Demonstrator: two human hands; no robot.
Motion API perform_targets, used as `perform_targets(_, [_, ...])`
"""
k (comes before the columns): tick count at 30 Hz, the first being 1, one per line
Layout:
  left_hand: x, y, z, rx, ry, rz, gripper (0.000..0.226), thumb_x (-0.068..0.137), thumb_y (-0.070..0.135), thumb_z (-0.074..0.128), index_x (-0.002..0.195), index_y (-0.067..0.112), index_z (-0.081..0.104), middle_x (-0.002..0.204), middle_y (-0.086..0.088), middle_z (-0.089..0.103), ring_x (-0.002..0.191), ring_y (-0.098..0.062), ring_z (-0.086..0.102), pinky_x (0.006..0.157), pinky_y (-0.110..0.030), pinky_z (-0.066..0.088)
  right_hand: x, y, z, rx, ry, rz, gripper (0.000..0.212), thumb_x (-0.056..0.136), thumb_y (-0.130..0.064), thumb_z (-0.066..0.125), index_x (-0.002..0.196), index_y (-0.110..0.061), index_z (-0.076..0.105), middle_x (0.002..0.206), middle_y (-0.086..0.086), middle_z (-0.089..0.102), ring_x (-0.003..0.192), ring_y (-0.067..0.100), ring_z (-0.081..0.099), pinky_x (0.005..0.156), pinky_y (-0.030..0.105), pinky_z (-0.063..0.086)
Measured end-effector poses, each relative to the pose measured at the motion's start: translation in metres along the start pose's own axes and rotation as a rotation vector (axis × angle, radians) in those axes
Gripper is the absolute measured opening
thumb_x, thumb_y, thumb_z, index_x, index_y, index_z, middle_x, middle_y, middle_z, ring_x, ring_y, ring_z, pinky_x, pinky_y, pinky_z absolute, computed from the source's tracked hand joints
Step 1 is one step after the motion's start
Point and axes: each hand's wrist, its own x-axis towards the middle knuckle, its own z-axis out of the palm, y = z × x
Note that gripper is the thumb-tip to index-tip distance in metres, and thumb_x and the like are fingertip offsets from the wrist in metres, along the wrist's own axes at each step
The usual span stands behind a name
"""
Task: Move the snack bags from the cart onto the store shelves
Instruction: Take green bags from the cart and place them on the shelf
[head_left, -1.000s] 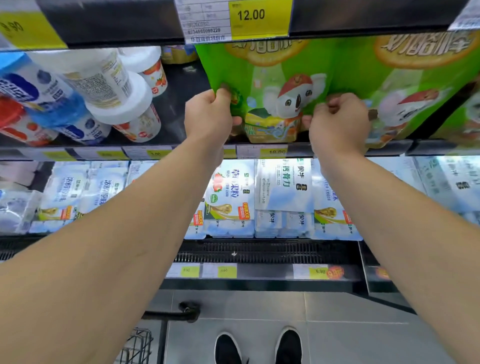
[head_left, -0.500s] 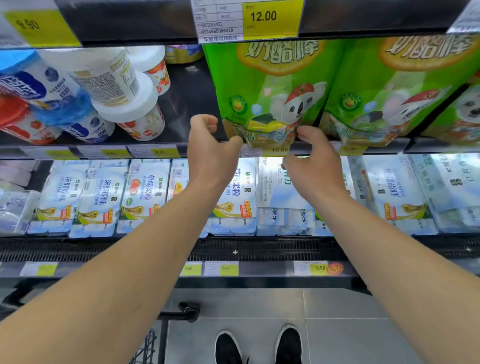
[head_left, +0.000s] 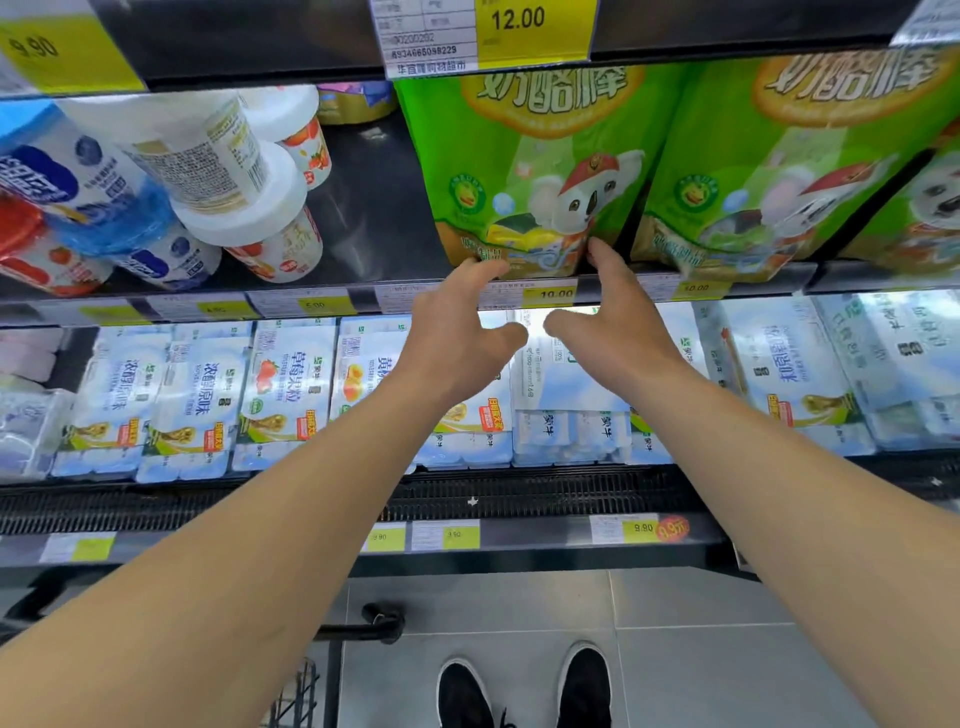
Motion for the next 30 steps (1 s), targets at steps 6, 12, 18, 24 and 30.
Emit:
perform_targets(6, [0.011, -0.004, 0.010, 0.317, -0.065, -0.051, 0.075, 0.086, 0.049, 0.063, 0.151, 0.035, 0.027, 0.159, -0.007, 0.019, 0.143, -0.035, 0.022, 0.113, -0.043, 0.021, -0.004, 0.008, -0.011, -0.100, 0.021, -0.021, 0.070, 0.089, -0.020, 0.060, 0.151, -0.026, 0.029, 0.156, -0.005, 0.027, 0.138, 0.017, 0.035, 0.097, 0.025, 0.031])
perform_targets(12, [-0.005, 0.005, 0.019, 0.435, 0.145, 0.126, 0.052, 0.084, 0.035, 0.064, 0.135, 0.031, 0.055, 0.127, -0.008, 0.044, 0.115, -0.035, 0.040, 0.101, -0.037, 0.036, -0.028, 0.049, -0.040, -0.132, 0.387, -0.073, 0.048, 0.087, -0.017, 0.061, 0.133, -0.017, 0.048, 0.135, 0.002, 0.039, 0.109, 0.022, 0.052, 0.090, 0.036, 0.045])
perform_targets(18, [-0.011, 0.018, 0.053, 0.752, 0.259, 0.274, 0.085, 0.079, 0.044, 0.063, 0.153, 0.025, 0.025, 0.160, -0.025, 0.006, 0.146, -0.048, 0.008, 0.118, -0.057, 0.017, -0.026, 0.083, -0.078, -0.574, 0.334, -0.164, 0.089, 0.083, -0.026, 0.069, 0.154, -0.031, 0.015, 0.163, 0.004, -0.003, 0.149, 0.027, 0.010, 0.110, 0.042, 0.030])
perform_targets(24, [-0.001, 0.016, 0.081, 0.777, 0.238, 0.178, 0.092, 0.080, 0.050, 0.060, 0.156, 0.025, 0.014, 0.160, -0.025, -0.008, 0.147, -0.049, -0.004, 0.120, -0.056, 0.009, -0.002, 0.092, -0.076, -0.734, 0.241, -0.169, 0.101, 0.083, -0.031, 0.067, 0.155, -0.033, -0.004, 0.162, 0.000, -0.019, 0.151, 0.030, -0.004, 0.119, 0.045, 0.018])
perform_targets(30, [0.006, 0.025, 0.090, 0.731, 0.256, 0.116, 0.096, 0.080, 0.049, 0.065, 0.156, 0.030, 0.011, 0.162, -0.018, -0.009, 0.147, -0.049, -0.002, 0.116, -0.059, 0.019, 0.008, 0.099, -0.080, -0.765, 0.221, -0.190, 0.106, 0.081, -0.036, 0.068, 0.155, -0.035, -0.008, 0.162, -0.001, -0.021, 0.151, 0.030, -0.007, 0.121, 0.046, 0.011])
